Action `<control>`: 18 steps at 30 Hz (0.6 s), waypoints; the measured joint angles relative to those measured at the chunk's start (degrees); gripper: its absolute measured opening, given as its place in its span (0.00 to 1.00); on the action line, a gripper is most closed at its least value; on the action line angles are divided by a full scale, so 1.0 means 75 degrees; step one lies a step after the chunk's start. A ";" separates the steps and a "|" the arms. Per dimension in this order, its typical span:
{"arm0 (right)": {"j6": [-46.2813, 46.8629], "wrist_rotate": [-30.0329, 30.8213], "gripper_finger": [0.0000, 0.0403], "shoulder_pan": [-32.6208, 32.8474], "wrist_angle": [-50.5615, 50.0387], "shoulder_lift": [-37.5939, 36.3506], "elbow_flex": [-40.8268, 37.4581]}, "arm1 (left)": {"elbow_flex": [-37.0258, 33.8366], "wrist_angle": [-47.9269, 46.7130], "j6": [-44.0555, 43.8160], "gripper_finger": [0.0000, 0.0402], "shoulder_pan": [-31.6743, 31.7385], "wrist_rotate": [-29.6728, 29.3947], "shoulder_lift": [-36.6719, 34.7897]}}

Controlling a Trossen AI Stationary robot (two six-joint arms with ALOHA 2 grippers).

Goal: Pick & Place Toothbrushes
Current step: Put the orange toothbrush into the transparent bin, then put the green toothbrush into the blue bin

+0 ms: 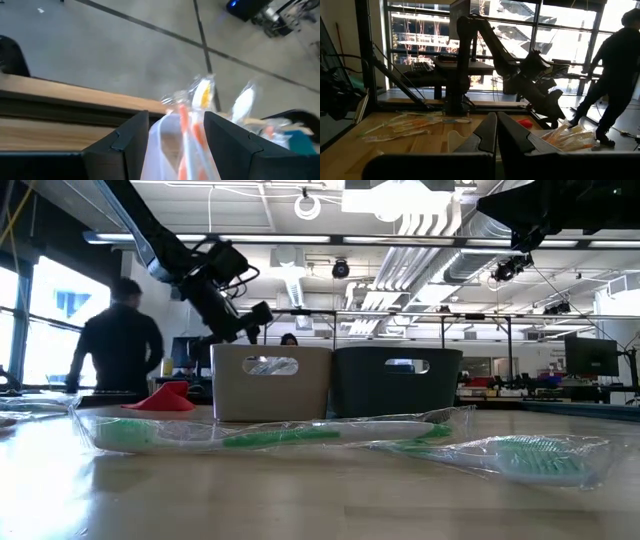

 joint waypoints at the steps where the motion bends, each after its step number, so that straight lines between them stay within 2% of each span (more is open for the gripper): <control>1: 0.0000 0.0000 0.02 0.0002 0.0000 0.0000 0.0000 | 0.0000 0.0081 -0.0036 0.47 0.0000 0.0004 0.0000; 11: 0.0000 0.0000 0.02 0.0000 -0.0001 0.0000 0.0000 | -0.0003 0.0699 -0.0057 0.47 0.0001 0.0450 0.0000; 14: 0.0000 0.0003 0.02 0.0000 -0.0002 0.0001 0.0000 | -0.0003 0.1095 -0.0038 0.47 0.0003 0.0808 0.0000; 18: -0.0051 0.0003 0.02 0.0002 -0.0002 0.0000 0.0000 | -0.0003 0.1421 0.0644 0.47 -0.0003 0.1459 0.0000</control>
